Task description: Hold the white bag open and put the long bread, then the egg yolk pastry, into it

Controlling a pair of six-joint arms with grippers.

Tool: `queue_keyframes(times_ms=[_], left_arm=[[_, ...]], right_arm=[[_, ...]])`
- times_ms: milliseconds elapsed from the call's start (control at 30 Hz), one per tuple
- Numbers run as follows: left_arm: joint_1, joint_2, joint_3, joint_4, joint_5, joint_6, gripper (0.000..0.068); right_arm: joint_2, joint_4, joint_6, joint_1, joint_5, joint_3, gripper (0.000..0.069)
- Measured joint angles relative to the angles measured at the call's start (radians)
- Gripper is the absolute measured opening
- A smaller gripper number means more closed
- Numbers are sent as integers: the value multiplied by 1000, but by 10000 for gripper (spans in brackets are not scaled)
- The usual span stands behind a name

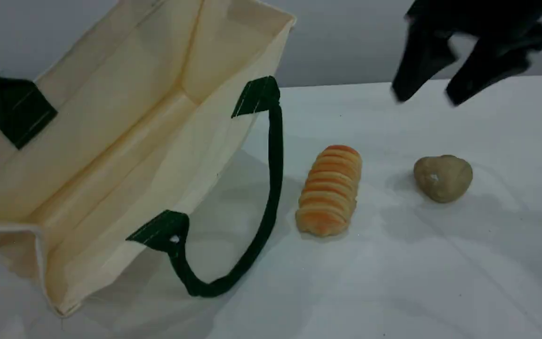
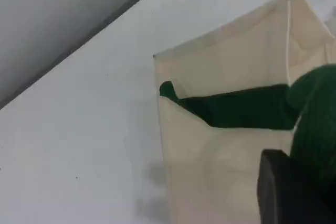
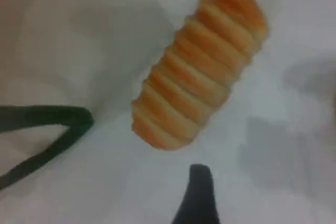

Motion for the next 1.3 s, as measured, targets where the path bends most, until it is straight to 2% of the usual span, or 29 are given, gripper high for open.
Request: queue_keyframes(times_ms=[233,533,933,1300], left_arm=[[0,0,0,-4,0,0,80],[0,0,0,-4,0,0,80],[0,0,0,-4,0,0,80],[0,0,0,-4,0,0,80]], right_arm=[[130,68,3,44,-78,-21,554],[246,128,-7,45,-54,-106,554],[385,140,-8,126,-40,-253,554],[443,120,18,125,-89,-260,553]])
